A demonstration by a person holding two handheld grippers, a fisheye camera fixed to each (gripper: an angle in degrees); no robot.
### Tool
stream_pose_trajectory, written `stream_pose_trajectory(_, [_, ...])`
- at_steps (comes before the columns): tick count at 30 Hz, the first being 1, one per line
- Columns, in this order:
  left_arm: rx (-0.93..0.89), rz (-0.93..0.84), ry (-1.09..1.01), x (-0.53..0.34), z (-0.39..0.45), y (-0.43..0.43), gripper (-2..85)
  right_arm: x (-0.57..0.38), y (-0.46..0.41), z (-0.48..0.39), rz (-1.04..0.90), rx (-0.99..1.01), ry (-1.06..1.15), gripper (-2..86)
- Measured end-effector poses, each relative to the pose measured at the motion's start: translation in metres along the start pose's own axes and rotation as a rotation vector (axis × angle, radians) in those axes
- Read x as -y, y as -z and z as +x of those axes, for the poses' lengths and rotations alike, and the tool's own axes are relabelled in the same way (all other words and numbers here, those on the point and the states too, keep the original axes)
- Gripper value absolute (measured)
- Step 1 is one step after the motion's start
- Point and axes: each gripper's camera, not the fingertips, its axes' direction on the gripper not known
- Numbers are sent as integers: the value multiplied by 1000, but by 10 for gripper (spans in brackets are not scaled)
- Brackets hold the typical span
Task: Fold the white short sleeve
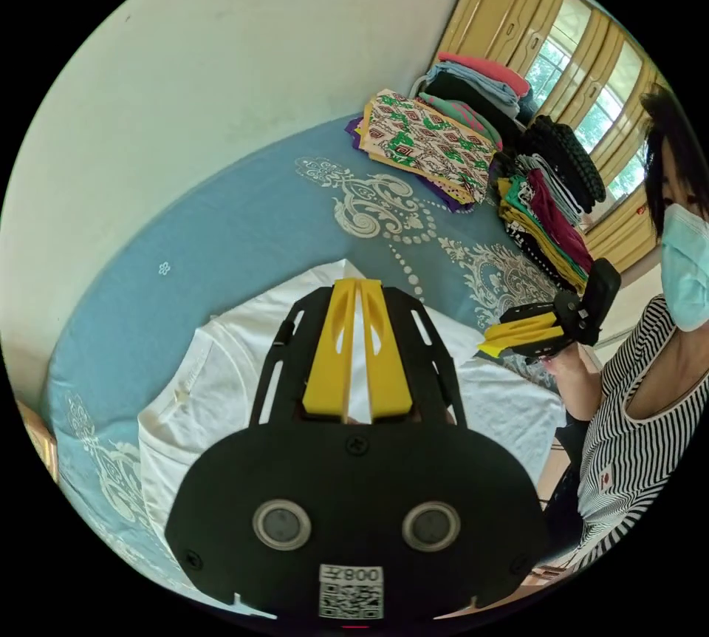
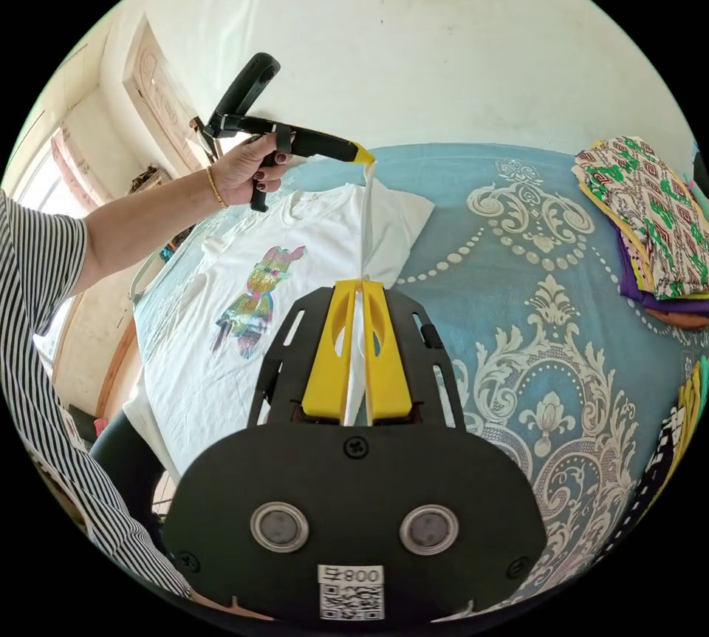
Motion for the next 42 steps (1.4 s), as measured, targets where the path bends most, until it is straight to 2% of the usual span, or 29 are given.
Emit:
stream_pose_trajectory(5, [13,-20,89,-38,-29,1,11,6,-22,-14,-59,44,43,15])
stream_pose_trajectory(15, [58,-57,121,-71,-55,-1,9,16,-54,-31,-125,99,92,14])
stream_pose_trajectory(22, [129,-130,154,-88,-72,-14,5,23,-86,-32,-244,123,88,6])
stream_pose_trajectory(25, [103,-71,198,-93,-79,-7,8,26,-98,-29,-297,159,78,4])
stream_pose_trajectory(30, [-28,55,171,-74,-84,-4,21,32,-83,-19,-201,145,52,2])
stream_pose_trajectory(33, [-15,28,115,-45,-83,-23,30,34,-73,-6,-124,88,-6,1])
stream_pose_trajectory(42, [-20,-108,77,-4,-88,-77,30,40,-89,7,-122,-2,-52,2])
